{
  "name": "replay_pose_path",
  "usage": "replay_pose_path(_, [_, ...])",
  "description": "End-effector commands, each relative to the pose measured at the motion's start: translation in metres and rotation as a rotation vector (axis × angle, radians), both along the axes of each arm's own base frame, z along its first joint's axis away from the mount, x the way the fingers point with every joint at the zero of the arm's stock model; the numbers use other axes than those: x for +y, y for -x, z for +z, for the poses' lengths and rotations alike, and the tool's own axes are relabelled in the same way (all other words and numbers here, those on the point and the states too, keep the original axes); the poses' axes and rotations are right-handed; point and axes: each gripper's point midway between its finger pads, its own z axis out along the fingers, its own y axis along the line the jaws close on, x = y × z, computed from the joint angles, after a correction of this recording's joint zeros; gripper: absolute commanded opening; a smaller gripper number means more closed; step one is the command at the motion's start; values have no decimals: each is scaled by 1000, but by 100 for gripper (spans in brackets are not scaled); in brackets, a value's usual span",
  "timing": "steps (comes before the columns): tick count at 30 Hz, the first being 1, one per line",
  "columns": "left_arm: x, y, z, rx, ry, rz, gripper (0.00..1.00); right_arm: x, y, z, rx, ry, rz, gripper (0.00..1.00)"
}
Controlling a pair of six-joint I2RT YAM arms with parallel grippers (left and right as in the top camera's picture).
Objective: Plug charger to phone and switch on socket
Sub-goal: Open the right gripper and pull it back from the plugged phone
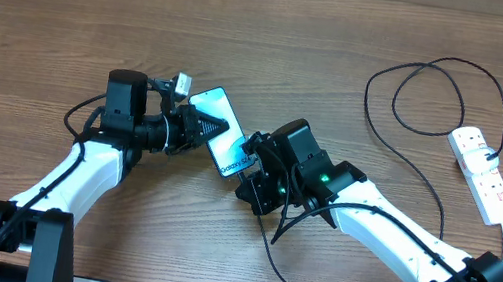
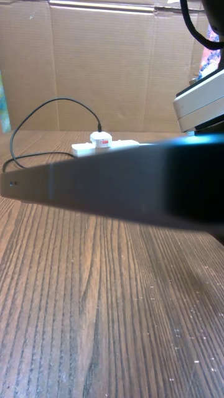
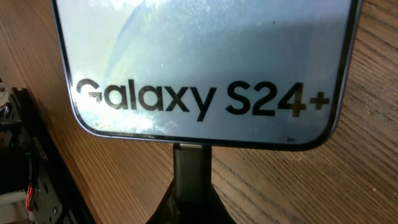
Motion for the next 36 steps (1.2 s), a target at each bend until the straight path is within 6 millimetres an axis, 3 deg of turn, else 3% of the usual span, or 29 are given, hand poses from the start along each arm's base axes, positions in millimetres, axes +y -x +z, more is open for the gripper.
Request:
replay_pose_path(1, [-19,15,13,-38,50,-114,4,9,-16,19,-73,-53,-9,4])
replay_pose_path(10, [-37,26,13,-35,51,-172,4,15,-23,26,-92,-88,-28,4])
replay_pose_path(36, [-55,45,7,1,41,-241,4,31,-42,56,-168,-163,-42,4])
